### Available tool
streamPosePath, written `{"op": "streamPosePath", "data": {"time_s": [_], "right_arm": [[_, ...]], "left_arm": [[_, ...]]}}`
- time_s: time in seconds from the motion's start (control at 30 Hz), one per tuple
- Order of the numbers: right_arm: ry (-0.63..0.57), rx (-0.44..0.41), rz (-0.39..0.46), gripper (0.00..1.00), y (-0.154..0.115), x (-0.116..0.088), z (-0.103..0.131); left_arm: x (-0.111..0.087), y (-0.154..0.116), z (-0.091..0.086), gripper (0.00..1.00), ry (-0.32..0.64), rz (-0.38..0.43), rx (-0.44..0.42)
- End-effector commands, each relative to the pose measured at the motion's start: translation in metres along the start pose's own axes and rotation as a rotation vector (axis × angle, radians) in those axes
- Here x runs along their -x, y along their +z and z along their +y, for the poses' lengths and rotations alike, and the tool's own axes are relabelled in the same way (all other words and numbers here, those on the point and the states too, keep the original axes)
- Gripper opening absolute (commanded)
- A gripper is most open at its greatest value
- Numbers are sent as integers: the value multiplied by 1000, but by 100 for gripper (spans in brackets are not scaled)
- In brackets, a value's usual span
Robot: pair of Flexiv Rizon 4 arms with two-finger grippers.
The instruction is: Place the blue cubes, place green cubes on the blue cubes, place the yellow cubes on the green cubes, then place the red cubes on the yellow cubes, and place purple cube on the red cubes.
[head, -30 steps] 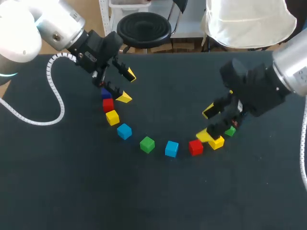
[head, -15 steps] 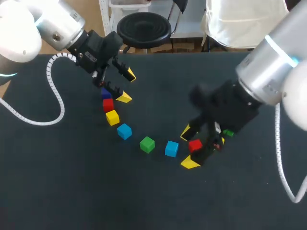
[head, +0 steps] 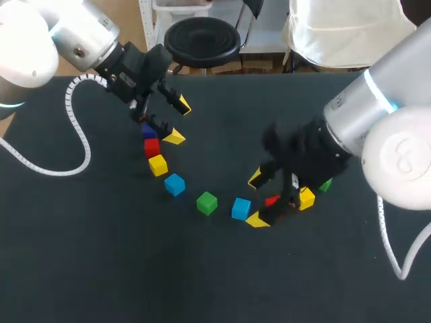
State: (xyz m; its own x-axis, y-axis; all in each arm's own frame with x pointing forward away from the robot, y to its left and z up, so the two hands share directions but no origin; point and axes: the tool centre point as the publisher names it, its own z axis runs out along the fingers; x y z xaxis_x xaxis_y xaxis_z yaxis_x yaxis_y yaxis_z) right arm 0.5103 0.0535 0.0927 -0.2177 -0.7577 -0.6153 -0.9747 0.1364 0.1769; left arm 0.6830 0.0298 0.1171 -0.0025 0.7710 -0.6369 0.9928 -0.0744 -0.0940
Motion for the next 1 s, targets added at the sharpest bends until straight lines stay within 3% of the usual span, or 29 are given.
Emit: {"op": "streamPosePath", "data": {"time_s": [0.03, 0.53, 0.63, 0.9, 1.0], "right_arm": [[55, 4, 26, 100, -1, 2, 4], [55, 4, 26, 100, -1, 2, 4], [39, -5, 62, 100, 5, 2, 7], [55, -64, 77, 100, 9, -25, -1], [41, -72, 14, 100, 7, -32, -3]], "left_arm": [[0, 0, 1, 100, 0, 3, -2], [0, 0, 1, 100, 0, 3, -2], [0, 0, 1, 100, 0, 3, -2], [0, 0, 1, 100, 0, 3, -2], [0, 0, 1, 100, 0, 3, -2]]}}
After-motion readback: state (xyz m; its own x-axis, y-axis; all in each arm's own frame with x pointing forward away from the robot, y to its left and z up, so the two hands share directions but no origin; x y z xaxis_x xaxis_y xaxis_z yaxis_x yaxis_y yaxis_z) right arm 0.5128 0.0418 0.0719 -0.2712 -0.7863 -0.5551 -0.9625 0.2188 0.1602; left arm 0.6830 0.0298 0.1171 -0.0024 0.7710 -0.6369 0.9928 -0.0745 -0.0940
